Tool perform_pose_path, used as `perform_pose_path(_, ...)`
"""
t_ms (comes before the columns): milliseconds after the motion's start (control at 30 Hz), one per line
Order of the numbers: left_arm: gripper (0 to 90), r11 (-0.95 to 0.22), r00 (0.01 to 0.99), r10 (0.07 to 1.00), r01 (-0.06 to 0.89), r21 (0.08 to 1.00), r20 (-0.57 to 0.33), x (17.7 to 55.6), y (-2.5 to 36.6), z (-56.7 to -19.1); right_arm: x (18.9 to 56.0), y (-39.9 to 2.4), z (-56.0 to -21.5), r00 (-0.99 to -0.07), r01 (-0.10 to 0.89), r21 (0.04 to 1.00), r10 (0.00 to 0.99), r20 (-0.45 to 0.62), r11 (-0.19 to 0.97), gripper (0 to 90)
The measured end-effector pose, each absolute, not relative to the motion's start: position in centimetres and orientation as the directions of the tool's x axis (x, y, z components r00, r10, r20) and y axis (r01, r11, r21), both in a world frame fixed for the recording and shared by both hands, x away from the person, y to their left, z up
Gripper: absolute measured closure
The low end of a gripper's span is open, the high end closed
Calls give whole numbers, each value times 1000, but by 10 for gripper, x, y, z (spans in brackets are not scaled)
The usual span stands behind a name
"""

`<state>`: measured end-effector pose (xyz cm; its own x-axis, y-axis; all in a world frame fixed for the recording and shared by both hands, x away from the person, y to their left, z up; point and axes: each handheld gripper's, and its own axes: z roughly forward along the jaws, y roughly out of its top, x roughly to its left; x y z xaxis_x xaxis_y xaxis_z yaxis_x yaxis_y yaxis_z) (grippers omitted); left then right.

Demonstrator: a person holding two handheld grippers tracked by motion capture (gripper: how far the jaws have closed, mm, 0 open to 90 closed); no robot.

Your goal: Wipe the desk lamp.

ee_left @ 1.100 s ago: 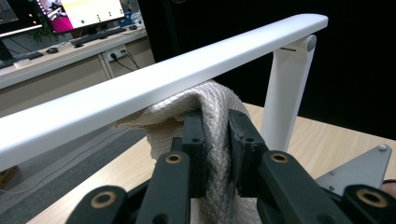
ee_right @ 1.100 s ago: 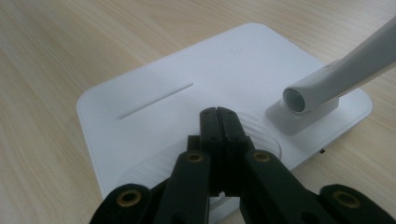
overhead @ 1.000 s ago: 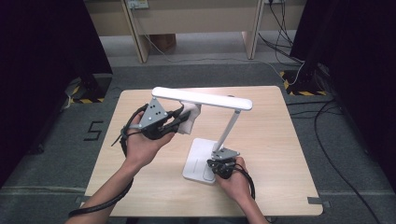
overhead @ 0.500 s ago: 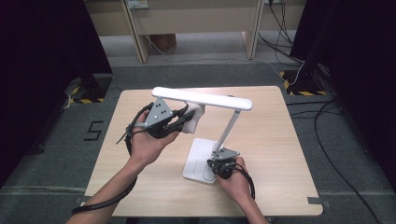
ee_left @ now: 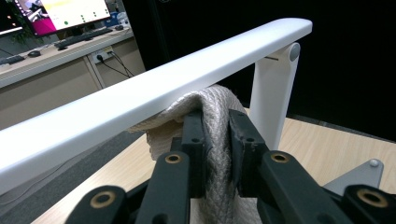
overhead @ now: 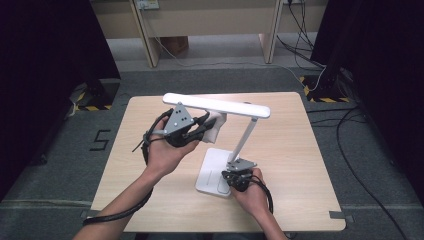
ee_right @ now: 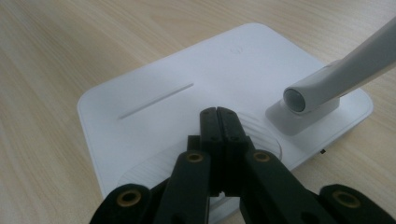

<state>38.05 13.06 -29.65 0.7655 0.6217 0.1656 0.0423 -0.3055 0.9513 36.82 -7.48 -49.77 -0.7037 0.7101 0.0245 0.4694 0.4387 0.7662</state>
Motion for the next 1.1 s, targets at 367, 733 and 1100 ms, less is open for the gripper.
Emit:
perform_pose_path(367, 782, -307, 777, 608, 41, 951, 163, 383, 118, -297, 368, -75, -498, -704, 469, 766, 710, 23, 440, 900)
perform_pose_path(733, 781, -309, 791, 590, 38, 950, 160, 385, 104, -298, 368, -75, -498, -705, 469, 766, 709, 25, 439, 900)
perform_pose_path(1100, 781, -309, 801, 578, 35, 950, 158, 386, 87, -298, 369, -75, -498, -705, 469, 766, 709, 25, 440, 900)
